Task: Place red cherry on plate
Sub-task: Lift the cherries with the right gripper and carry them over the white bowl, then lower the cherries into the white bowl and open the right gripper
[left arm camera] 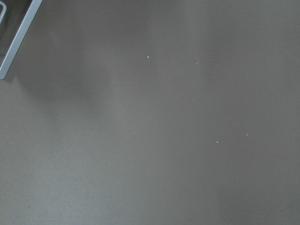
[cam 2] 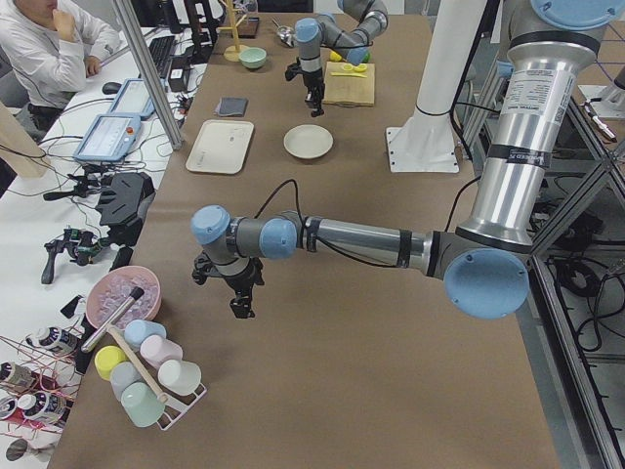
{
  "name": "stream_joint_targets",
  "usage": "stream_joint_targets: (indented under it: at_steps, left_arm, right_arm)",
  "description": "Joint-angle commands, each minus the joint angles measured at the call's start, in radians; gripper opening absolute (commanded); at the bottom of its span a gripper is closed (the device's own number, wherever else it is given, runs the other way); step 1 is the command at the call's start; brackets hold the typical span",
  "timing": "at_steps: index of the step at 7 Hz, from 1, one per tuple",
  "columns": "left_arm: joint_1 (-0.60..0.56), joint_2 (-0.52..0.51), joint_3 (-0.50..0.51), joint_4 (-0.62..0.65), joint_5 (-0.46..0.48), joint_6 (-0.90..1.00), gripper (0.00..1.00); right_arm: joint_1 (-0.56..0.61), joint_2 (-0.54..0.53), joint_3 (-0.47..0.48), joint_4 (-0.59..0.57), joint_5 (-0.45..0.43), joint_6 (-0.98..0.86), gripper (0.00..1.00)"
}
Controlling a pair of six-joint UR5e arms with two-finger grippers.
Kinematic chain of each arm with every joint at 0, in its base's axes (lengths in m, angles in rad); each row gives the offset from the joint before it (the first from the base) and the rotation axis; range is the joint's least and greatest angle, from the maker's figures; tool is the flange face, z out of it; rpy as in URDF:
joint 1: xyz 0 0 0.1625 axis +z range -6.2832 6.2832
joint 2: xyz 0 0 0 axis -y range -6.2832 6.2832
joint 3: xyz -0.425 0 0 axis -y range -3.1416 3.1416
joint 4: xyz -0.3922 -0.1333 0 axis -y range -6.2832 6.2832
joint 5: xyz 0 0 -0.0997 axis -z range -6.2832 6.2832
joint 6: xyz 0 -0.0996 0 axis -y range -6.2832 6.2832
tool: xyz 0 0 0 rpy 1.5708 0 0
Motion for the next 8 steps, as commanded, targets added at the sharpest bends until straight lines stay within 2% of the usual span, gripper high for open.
stream_joint_targets:
  at_steps: [1, 2, 3, 5, 6, 7, 8]
  left_arm:
    - [0.000, 0.000, 0.000, 0.001, 0.000, 0.000, 0.98]
    - [0.000, 0.002, 0.000, 0.001, 0.000, 0.000, 0.98]
    - [0.000, 0.002, 0.001, 0.000, 0.000, 0.002, 0.98]
    - [0.000, 0.000, 0.003, 0.001, 0.000, 0.002, 0.98]
    - [0.000, 0.000, -0.002, 0.001, 0.000, 0.000, 0.98]
    - [0.000, 0.000, -0.002, 0.001, 0.000, 0.000, 0.98]
    - [0.000, -0.002, -0.007, 0.001, 0.000, -0.002, 0.98]
  right_arm:
    - [-0.063, 0.022, -0.132, 0.169, -0.081, 0.091, 0.00]
    - [-0.062, 0.018, -0.136, 0.178, -0.083, 0.090, 0.93]
    - [-0.062, 0.021, -0.134, 0.178, -0.085, 0.090, 1.00]
    - [-0.038, -0.009, -0.101, 0.169, -0.073, 0.079, 1.00]
    - [0.029, -0.110, -0.003, 0.155, -0.016, 0.049, 1.00]
    - [0.092, -0.237, 0.105, 0.128, 0.028, -0.095, 1.00]
    - [0.184, -0.304, 0.170, 0.039, 0.091, -0.250, 1.00]
